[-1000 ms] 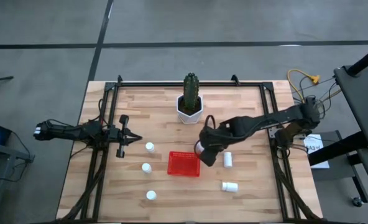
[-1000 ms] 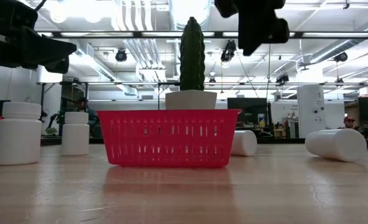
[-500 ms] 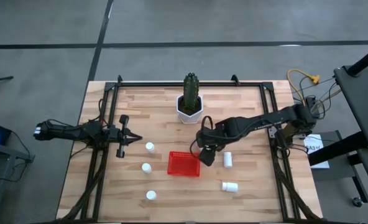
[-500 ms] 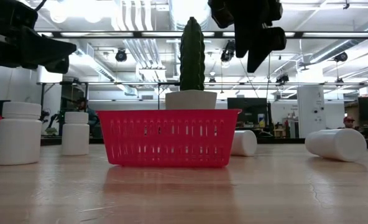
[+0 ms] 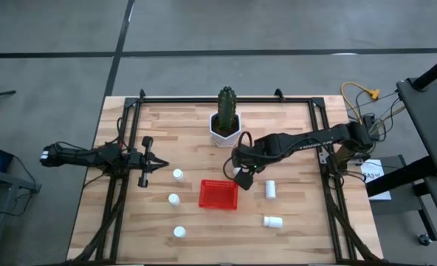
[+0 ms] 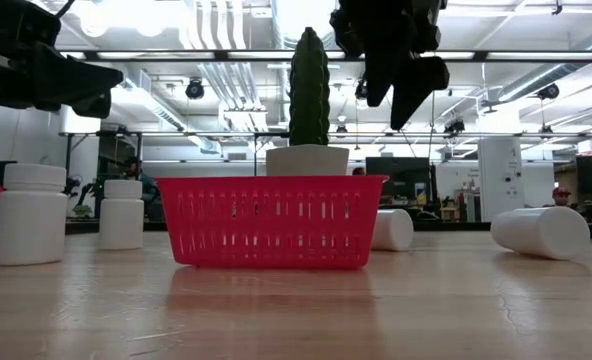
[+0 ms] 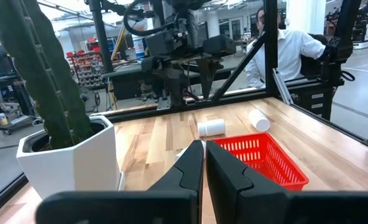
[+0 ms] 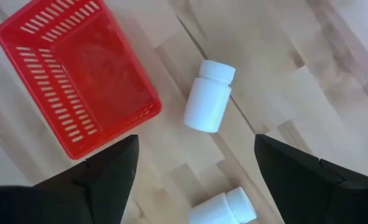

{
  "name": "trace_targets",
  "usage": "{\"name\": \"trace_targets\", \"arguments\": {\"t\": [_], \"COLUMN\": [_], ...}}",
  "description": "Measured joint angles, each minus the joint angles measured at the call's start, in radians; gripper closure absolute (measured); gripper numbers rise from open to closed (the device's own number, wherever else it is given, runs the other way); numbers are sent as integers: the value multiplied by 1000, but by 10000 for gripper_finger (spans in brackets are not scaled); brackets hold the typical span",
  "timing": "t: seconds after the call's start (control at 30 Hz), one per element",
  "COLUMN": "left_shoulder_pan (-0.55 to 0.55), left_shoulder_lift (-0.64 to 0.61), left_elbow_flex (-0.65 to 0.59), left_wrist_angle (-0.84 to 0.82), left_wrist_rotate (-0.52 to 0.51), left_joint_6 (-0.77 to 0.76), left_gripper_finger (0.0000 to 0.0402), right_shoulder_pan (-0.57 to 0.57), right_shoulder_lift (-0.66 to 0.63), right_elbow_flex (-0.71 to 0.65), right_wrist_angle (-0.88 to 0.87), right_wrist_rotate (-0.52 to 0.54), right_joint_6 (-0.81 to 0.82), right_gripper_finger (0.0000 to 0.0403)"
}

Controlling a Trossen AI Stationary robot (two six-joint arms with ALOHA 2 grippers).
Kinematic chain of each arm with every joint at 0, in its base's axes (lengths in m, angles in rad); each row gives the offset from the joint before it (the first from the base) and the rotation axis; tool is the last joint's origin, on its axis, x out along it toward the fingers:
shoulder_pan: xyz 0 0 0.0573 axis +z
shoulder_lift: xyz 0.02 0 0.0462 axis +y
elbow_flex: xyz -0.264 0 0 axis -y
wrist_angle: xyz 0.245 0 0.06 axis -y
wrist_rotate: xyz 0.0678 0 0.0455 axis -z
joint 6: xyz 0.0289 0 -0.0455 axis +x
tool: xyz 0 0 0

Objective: Pick and place pill bottles into a basket
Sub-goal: Put the white pill bottle into the red bin

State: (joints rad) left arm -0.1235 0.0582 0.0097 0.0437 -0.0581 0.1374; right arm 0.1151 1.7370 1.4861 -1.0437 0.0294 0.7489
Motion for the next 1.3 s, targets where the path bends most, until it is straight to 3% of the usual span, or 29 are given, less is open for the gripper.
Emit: {"name": "trace_targets", "arguments": {"t": [0.5,1.3], "left_shoulder_pan": [0,0], "left_shoulder_lift": [0,0], "left_elbow_flex": [0,0], "left_wrist_angle": [0,0], "left_wrist_rotate": [0,0], "left_joint_6": [0,0], "left_gripper_finger": [400,400], "right_shoulder_pan": [-1,0], "right_shoulder_lift": [0,1], "right_elbow_flex": [-66,-238], "right_wrist_angle": [47,284], "right_wrist_rotate": [24,49], "right_joint_6": [-8,-16], "right_gripper_finger": [117,122]}}
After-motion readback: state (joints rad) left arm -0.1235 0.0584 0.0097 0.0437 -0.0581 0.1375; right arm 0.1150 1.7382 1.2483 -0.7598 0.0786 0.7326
